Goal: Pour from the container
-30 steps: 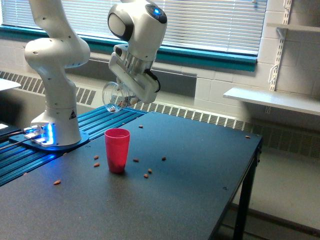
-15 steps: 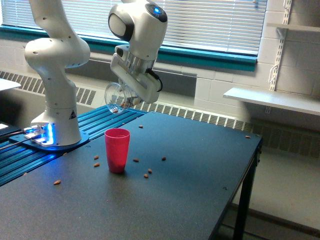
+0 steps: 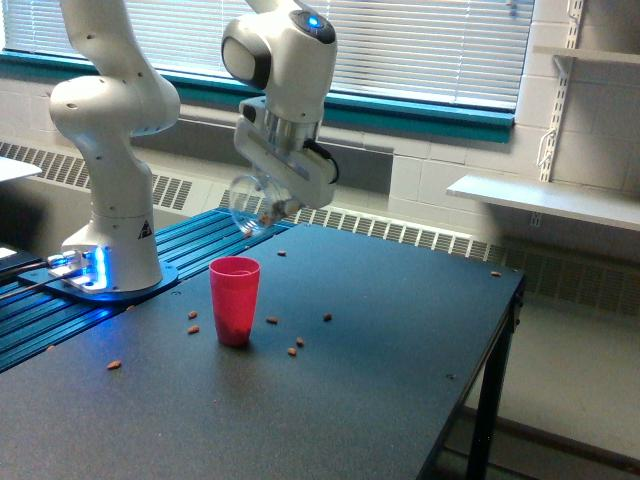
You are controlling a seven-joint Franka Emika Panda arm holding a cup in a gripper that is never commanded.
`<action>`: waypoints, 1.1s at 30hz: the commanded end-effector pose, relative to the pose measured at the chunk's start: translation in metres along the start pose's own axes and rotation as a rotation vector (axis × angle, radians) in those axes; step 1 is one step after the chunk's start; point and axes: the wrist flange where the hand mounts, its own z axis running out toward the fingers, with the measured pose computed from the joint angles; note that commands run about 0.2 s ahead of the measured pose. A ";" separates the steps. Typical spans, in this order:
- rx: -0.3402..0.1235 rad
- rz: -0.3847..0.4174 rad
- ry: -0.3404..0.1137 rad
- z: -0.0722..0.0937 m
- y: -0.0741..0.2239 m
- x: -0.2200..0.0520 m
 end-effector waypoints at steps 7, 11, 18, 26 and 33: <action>-0.024 -0.105 -0.191 0.030 0.043 0.001; 0.036 -0.152 -0.156 0.025 0.025 0.011; 0.147 -0.231 -0.132 0.008 -0.009 0.002; 0.230 -0.325 -0.119 -0.004 -0.032 -0.020; 0.270 -0.394 -0.134 -0.005 -0.038 -0.038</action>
